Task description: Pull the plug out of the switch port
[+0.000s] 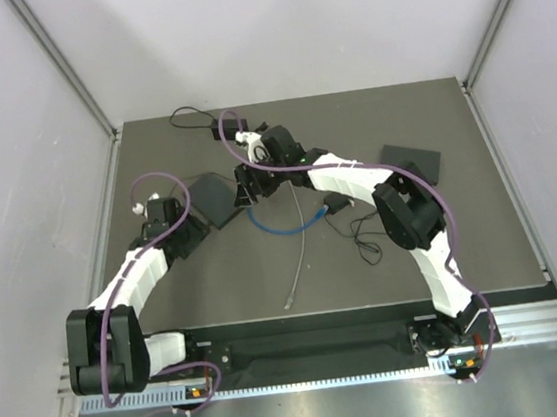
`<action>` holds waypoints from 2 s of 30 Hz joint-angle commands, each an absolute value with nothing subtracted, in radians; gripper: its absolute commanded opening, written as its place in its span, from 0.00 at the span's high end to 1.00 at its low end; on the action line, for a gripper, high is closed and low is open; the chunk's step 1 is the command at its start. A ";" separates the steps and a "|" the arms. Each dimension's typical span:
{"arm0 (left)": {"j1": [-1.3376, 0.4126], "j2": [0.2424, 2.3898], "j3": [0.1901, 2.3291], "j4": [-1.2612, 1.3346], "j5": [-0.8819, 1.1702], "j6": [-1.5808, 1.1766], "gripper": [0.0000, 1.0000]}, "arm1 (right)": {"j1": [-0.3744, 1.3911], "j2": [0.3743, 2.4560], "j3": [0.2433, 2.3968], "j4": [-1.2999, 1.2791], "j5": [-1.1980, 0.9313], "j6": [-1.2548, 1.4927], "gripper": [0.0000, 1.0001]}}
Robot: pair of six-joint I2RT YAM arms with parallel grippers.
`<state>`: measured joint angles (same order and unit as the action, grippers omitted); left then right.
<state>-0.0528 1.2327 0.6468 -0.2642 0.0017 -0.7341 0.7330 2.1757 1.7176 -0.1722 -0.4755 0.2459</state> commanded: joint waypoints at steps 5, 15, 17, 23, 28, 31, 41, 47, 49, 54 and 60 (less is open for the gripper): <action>0.046 1.227 0.499 0.041 0.175 -0.913 0.19 | 0.761 2.264 1.854 -0.118 -0.614 0.201 0.29; 0.089 1.253 0.434 0.166 0.100 -1.140 0.34 | 0.788 2.352 1.983 -0.140 -0.551 0.179 0.33; 0.092 1.290 0.436 0.193 0.112 -1.161 0.36 | 0.788 2.358 1.991 -0.138 -0.535 0.184 0.34; 0.094 1.371 0.361 0.362 0.120 -1.342 0.43 | 0.788 2.370 2.016 -0.135 -0.520 0.207 0.36; 0.094 1.434 0.314 0.460 0.098 -1.440 0.44 | 0.792 2.387 2.016 -0.141 -0.517 0.190 0.38; 0.092 1.450 0.301 0.482 0.069 -1.468 0.45 | 0.792 2.388 2.016 -0.156 -0.502 0.173 0.39; 0.075 1.552 0.241 0.597 0.057 -1.569 0.55 | 0.795 2.414 2.036 -0.155 -0.499 0.161 0.40; 0.071 1.637 0.236 0.699 0.077 -1.591 0.60 | 0.798 2.422 2.049 -0.158 -0.494 0.158 0.41; 0.071 1.643 0.239 0.703 0.077 -1.595 0.64 | 0.802 2.430 2.063 -0.166 -0.492 0.152 0.42; 0.069 1.621 0.235 0.683 0.068 -1.574 0.83 | 0.845 2.445 2.100 -0.212 -0.466 0.068 0.43; 0.067 1.606 0.247 0.658 0.061 -1.537 0.98 | 0.887 2.450 2.092 -0.206 -0.483 0.023 0.49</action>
<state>0.0700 1.6039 0.2634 0.7761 0.1028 -1.5936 0.8551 2.4371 2.0575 -0.2134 -0.4580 0.0704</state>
